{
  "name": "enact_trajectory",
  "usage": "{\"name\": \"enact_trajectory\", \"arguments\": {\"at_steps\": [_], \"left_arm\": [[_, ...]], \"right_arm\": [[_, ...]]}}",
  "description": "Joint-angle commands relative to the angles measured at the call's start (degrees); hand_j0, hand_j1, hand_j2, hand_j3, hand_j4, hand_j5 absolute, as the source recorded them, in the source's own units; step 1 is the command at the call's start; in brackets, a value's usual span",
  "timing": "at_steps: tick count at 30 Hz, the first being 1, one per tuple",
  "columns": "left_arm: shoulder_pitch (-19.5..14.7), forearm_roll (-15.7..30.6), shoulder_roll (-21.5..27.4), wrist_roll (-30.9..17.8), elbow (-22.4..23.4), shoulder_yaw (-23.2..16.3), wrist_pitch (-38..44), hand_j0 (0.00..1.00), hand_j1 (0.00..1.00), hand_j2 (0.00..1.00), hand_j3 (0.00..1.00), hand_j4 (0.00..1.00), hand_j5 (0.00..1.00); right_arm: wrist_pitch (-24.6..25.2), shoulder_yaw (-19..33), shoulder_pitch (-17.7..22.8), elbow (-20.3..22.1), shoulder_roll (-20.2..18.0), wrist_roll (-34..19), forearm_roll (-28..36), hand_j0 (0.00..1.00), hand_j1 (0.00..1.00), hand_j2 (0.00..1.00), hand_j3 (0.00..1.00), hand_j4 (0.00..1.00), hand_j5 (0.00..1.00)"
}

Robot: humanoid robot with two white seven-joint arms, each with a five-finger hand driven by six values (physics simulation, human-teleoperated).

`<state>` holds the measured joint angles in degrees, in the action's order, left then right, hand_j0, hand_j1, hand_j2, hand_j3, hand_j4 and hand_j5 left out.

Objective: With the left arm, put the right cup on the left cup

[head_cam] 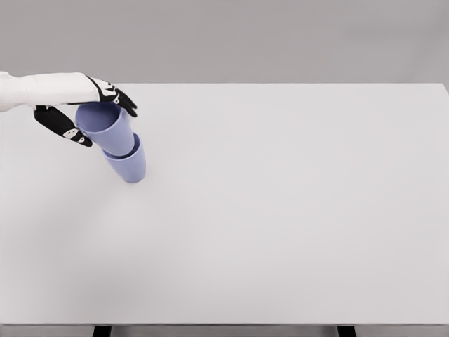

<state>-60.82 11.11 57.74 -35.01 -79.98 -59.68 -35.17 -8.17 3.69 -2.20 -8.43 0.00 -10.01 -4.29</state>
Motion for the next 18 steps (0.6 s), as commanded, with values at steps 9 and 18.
{"name": "enact_trajectory", "arguments": {"at_steps": [9,18], "left_arm": [[-0.09,1.72,0.97,0.01,-4.3,2.64,0.17,1.0,1.0,1.0,1.0,1.0,1.0],[1.41,14.28,9.06,0.01,-21.09,3.6,0.17,1.0,1.0,1.0,1.0,1.0,1.0]], "right_arm": [[-0.01,0.0,0.0,0.0,0.0,-0.01,-0.01,1.0,1.0,1.0,1.0,1.0,1.0],[-0.01,0.0,0.0,0.0,0.0,-0.01,-0.01,1.0,1.0,1.0,1.0,1.0,1.0]]}}
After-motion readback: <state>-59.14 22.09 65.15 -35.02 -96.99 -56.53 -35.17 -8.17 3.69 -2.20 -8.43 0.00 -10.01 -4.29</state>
